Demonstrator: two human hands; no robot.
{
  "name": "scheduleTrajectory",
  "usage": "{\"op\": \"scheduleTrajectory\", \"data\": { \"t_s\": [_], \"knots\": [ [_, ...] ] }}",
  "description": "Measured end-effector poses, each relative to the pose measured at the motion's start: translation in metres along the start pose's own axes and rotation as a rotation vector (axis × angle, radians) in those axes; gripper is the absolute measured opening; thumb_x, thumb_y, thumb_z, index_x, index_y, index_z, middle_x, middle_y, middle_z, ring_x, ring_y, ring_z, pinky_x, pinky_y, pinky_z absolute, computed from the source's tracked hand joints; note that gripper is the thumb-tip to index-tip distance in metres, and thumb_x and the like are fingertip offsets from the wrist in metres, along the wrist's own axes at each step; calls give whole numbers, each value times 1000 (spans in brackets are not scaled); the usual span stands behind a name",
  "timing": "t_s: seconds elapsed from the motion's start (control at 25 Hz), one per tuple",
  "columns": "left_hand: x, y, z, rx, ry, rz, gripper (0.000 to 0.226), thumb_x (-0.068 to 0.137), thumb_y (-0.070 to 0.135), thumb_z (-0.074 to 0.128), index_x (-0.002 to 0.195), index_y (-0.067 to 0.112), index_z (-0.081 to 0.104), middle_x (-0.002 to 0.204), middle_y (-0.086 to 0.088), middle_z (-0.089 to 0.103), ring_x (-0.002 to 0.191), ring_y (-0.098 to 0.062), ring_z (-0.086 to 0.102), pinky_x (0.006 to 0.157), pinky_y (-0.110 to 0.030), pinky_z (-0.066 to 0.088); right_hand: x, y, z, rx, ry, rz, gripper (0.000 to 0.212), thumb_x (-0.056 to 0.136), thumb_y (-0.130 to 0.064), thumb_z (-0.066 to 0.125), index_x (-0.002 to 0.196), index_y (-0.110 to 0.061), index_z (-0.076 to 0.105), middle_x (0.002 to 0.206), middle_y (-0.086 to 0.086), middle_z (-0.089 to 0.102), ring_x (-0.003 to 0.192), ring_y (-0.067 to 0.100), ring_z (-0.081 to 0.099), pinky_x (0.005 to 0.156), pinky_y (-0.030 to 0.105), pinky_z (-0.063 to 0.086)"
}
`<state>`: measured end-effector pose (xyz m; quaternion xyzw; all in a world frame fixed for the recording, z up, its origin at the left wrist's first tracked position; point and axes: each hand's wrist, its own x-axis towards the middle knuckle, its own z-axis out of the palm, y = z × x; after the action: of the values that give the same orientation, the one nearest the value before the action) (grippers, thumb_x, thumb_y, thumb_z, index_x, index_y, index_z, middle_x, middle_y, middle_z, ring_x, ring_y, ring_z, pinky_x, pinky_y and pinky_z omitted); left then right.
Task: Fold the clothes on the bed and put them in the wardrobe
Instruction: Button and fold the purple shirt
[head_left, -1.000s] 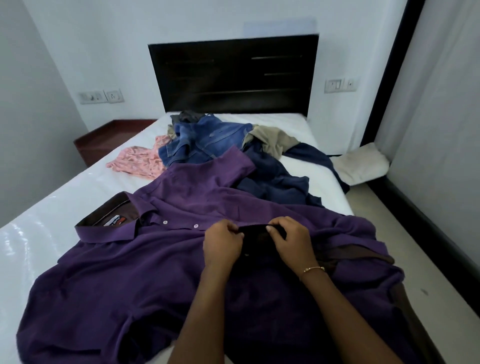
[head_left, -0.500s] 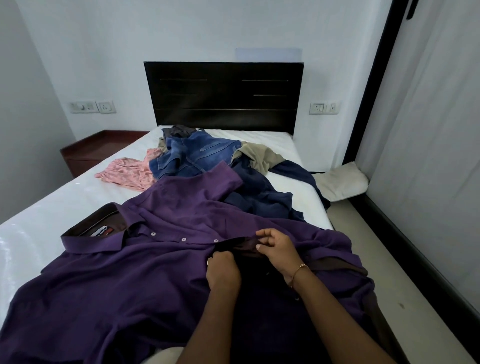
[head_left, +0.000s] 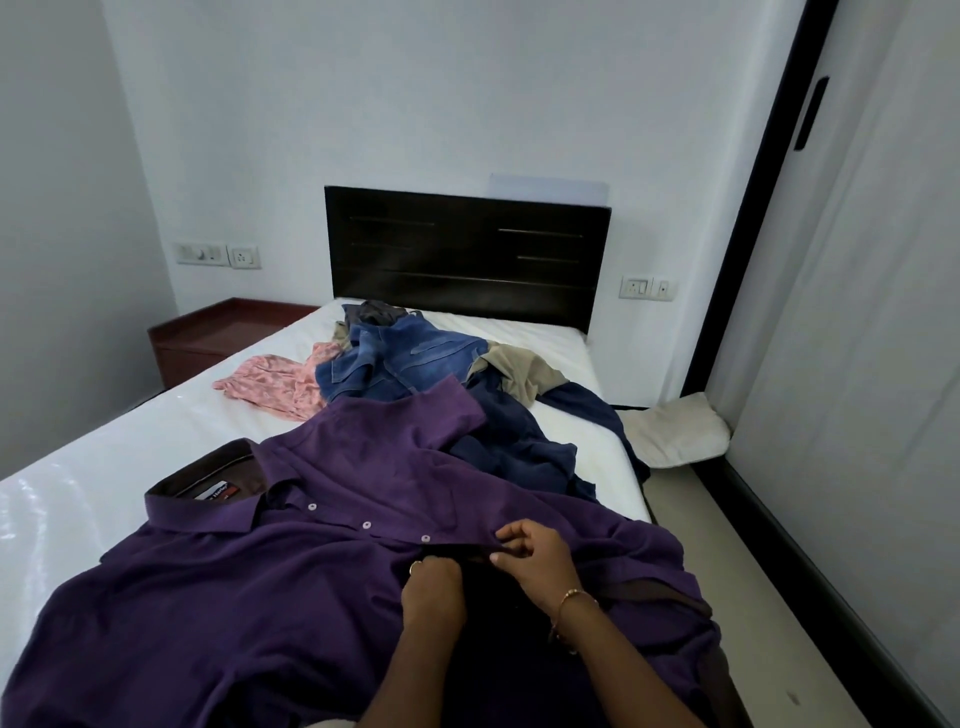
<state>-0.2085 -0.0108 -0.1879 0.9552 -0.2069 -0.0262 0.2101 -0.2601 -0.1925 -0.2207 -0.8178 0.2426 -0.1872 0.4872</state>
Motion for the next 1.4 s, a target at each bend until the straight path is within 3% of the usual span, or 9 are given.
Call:
{"op": "scheduleTrajectory", "data": {
  "t_s": [0.16, 0.32, 0.4, 0.48, 0.64, 0.76, 0.92, 1.24, 1.4],
  "knots": [
    [-14, 5, -9, 13, 7, 57, 19, 91, 19, 50, 102, 18, 64, 104, -1, 72, 94, -23, 71, 77, -35, 57, 6, -12, 0, -58, 69, -47, 27, 101, -7, 101, 110, -29, 87, 110, 9, 93, 84, -1, 74, 104, 41, 79],
    [-16, 7, -6, -56, -12, 11, 27, 96, 18, 47, 111, 18, 70, 112, -3, 73, 103, -24, 70, 87, -36, 57, 5, -14, 12, -144, 60, -101, 25, 104, -5, 96, 123, -20, 90, 111, 0, 91, 93, -3, 76, 112, 47, 81],
    [-16, 12, -13, -139, -11, -23, 18, 95, 22, 55, 99, 17, 72, 101, 0, 73, 93, -20, 70, 83, -35, 57, 1, -12, 10, -193, 63, -148, 25, 105, -4, 94, 123, -20, 89, 113, -3, 91, 101, 1, 79, 110, 45, 81],
    [-21, 20, -21, -340, 0, -25, 11, 93, 23, 68, 83, 20, 72, 84, 5, 72, 78, -12, 67, 74, -32, 58, -4, -12, 6, -241, 77, -199, 24, 106, -3, 91, 122, -20, 88, 115, -4, 90, 106, 1, 77, 107, 43, 80],
    [-45, 40, -38, -837, -18, -118, 20, 95, 5, 67, 81, 16, 76, 77, -2, 76, 71, -16, 72, 64, -28, 59, -6, -14, 11, -198, 83, -262, 25, 105, 2, 90, 122, -16, 88, 117, -3, 90, 100, -18, 72, 109, 43, 83],
    [-50, 48, -44, -1124, -41, -246, 18, 92, -5, 68, 82, 5, 78, 77, -12, 77, 73, -22, 72, 67, -31, 60, -10, -15, 12, -103, 89, -224, 27, 104, 6, 90, 122, -13, 89, 114, 1, 91, 101, -8, 79, 111, 49, 85],
    [-49, 48, -49, -1370, -68, -376, 15, 92, -11, 67, 95, -1, 78, 91, -18, 79, 88, -28, 76, 84, -35, 62, -20, -24, 3, -19, 68, -202, 36, 101, 12, 91, 118, -19, 87, 112, 6, 91, 107, 12, 85, 109, 50, 83],
    [-48, 47, -52, -1409, -17, -426, 16, 91, -6, 73, 105, 2, 72, 91, -16, 79, 83, -23, 74, 80, -35, 63, -29, -28, 1, 62, 61, -157, 30, 103, 5, 96, 127, -10, 85, 111, 7, 94, 107, 13, 89, 104, 35, 76],
    [-50, 48, -57, -1346, 14, -428, 15, 90, -6, 74, 101, 4, 74, 89, -15, 79, 84, -24, 76, 77, -34, 63, -34, -26, -4, 104, 19, -118, 28, 107, 0, 97, 131, -7, 84, 116, 6, 96, 108, 15, 90, 106, 38, 76]
  ]
}}
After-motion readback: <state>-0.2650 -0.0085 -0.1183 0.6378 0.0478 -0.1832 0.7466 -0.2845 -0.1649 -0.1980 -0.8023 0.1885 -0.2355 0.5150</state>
